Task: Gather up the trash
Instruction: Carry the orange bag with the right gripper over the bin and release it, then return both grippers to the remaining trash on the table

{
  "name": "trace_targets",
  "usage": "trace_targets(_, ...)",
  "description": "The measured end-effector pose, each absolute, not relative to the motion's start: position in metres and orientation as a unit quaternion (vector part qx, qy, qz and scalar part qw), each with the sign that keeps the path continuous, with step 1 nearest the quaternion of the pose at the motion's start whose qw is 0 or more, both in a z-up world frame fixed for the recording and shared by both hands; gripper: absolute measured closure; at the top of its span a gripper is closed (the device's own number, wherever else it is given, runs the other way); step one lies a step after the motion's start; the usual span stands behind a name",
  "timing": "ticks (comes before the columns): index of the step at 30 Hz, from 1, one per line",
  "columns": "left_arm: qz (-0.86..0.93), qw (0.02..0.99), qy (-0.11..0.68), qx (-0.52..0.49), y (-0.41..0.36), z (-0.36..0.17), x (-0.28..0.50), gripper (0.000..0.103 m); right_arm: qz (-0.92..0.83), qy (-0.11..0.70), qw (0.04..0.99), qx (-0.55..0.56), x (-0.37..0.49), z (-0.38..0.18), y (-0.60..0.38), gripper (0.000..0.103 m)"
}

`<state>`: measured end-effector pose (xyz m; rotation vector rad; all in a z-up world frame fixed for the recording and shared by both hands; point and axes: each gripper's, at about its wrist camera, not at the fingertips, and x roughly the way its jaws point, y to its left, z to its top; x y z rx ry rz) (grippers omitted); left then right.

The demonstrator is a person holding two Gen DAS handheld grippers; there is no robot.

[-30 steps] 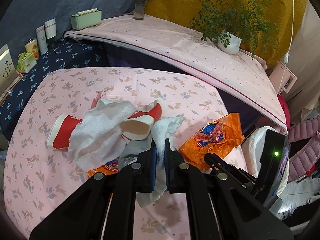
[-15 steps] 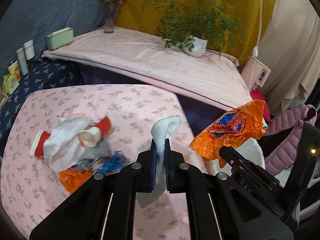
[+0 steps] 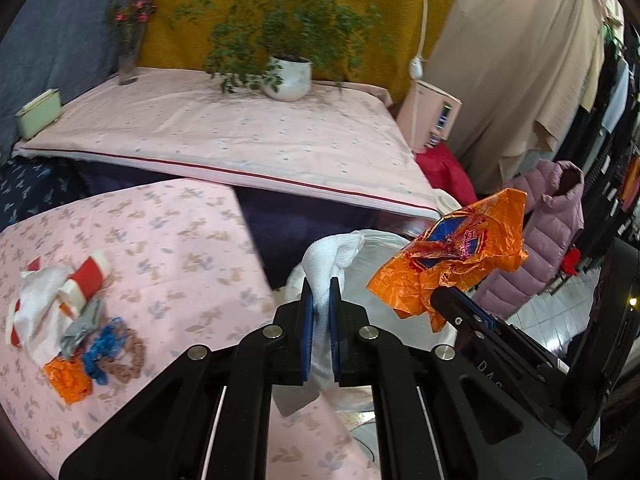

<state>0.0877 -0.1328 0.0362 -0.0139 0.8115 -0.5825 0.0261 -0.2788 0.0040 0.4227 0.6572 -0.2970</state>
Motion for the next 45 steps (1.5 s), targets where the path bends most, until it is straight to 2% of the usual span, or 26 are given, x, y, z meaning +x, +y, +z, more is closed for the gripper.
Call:
trace_targets(9,-0.317,0.865,0.389,0.022,-0.189,0.028,0.082,0.095,-0.177,0.323,0.902,0.224,0.010,-0.009,-0.318,0.095)
trace_targets(10,-0.318,0.865,0.387,0.024,-0.193,0.027,0.081,0.091,-0.179,0.324,0.901,0.225,0.009,-0.011,-0.320,0.095)
trace_targets(11,-0.322,0.863,0.388,0.027,-0.197,0.027,0.081,0.080,-0.180,0.325,0.901,0.226,0.009,-0.013,-0.323,0.095)
trace_targets(14,-0.317,0.867,0.384,0.029,-0.201,0.028,0.081,0.061,-0.181,0.326,0.900,0.228,0.008,-0.015,-0.327,0.095)
trace_targets(27,-0.275,0.877,0.393,0.021,-0.178,0.022,0.091,0.060,-0.172,0.331,0.900,0.225,0.017,-0.016,-0.322,0.093)
trace_targets(30,-0.267,0.880,0.392,0.019,-0.171,0.022,0.092,0.060,-0.173,0.329,0.901,0.222,0.020,-0.014,-0.319,0.088)
trace_targets(31,-0.264,0.881,0.393,0.018,-0.169,0.022,0.093,0.057,-0.174,0.329,0.902,0.220,0.021,-0.014,-0.317,0.088)
trace_targets(32,-0.259,0.882,0.394,0.016,-0.166,0.023,0.093,0.050,-0.173,0.328,0.902,0.218,0.022,-0.013,-0.316,0.084)
trace_targets(34,-0.251,0.886,0.391,0.010,-0.160,0.024,0.093,0.047,-0.172,0.326,0.904,0.219,0.022,-0.011,-0.314,0.081)
trace_targets(39,-0.241,0.889,0.391,0.008,-0.149,0.023,0.094,0.047,-0.165,0.325,0.906,0.214,0.023,-0.008,-0.305,0.079)
trace_targets(41,-0.237,0.890,0.389,0.007,-0.145,0.023,0.094,0.047,-0.163,0.323,0.908,0.212,0.023,-0.005,-0.301,0.071)
trace_targets(45,-0.229,0.893,0.387,0.007,-0.136,0.023,0.093,0.047,-0.155,0.323,0.911,0.204,0.025,-0.002,-0.290,0.068)
